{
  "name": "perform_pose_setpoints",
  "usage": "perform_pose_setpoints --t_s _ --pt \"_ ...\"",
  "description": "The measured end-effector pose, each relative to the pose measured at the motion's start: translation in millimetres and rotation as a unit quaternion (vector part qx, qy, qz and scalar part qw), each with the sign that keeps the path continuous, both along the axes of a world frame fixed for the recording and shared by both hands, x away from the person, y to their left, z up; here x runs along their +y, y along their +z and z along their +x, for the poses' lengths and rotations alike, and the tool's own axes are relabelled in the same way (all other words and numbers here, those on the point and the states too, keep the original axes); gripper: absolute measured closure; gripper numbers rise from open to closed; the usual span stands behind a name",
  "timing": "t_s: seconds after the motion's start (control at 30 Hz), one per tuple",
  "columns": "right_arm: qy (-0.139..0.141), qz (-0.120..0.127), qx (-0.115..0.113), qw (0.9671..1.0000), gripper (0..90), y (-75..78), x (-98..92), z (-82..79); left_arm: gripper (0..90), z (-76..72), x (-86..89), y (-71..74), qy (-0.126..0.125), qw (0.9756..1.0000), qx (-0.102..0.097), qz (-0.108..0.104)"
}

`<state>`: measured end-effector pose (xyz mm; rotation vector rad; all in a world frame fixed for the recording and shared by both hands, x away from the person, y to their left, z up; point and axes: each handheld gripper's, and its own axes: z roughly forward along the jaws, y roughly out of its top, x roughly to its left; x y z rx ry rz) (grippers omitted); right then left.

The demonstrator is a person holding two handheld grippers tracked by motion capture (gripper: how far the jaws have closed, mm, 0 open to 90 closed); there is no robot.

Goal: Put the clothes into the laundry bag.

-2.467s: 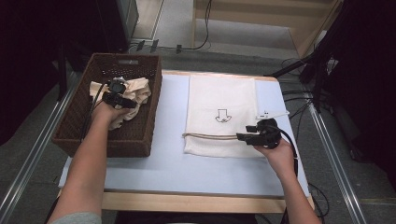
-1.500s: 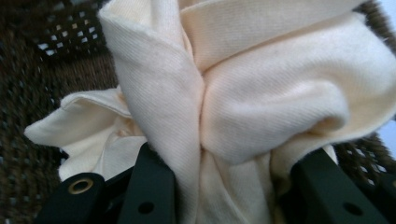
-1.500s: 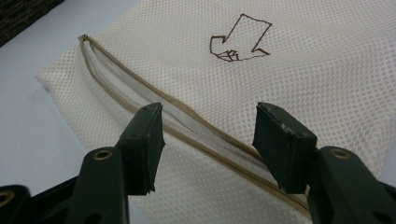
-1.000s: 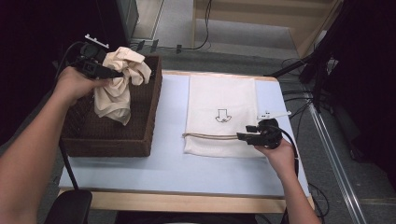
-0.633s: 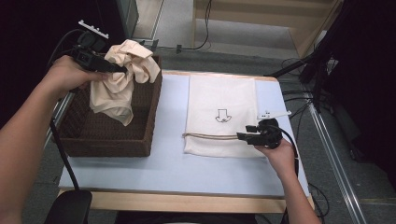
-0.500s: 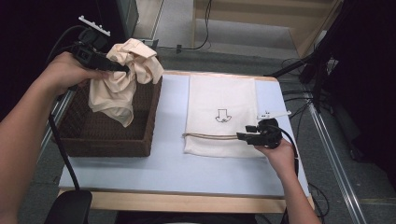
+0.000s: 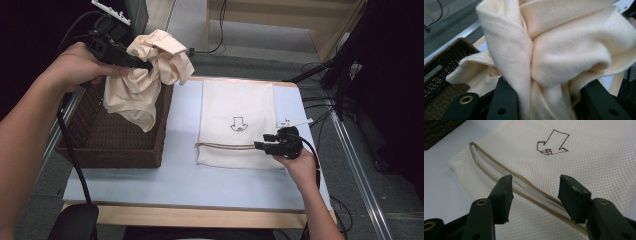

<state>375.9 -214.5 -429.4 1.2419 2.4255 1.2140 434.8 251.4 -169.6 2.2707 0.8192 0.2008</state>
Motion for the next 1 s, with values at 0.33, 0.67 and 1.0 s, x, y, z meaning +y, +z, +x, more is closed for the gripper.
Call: perform_pose_setpoints --t_s 0.33,0.67,1.0 --pt "-0.006 0.002 -0.001 1.0 51.8 1.7 -4.7 -0.4 66.4 -7.0 -40.0 6.9 -0.038 0.9992 0.004 -0.01" --pt "-0.015 0.008 -0.004 0.9998 54.0 3.3 -10.4 -0.8 66.1 -25.6 -80.9 3.6 -0.093 0.9954 -0.002 -0.025" --pt "-0.026 0.015 0.0 0.9995 58.0 1.9 -16.0 0.1 65.9 -44.9 -107.0 -26.2 -0.126 0.9911 0.018 -0.038"
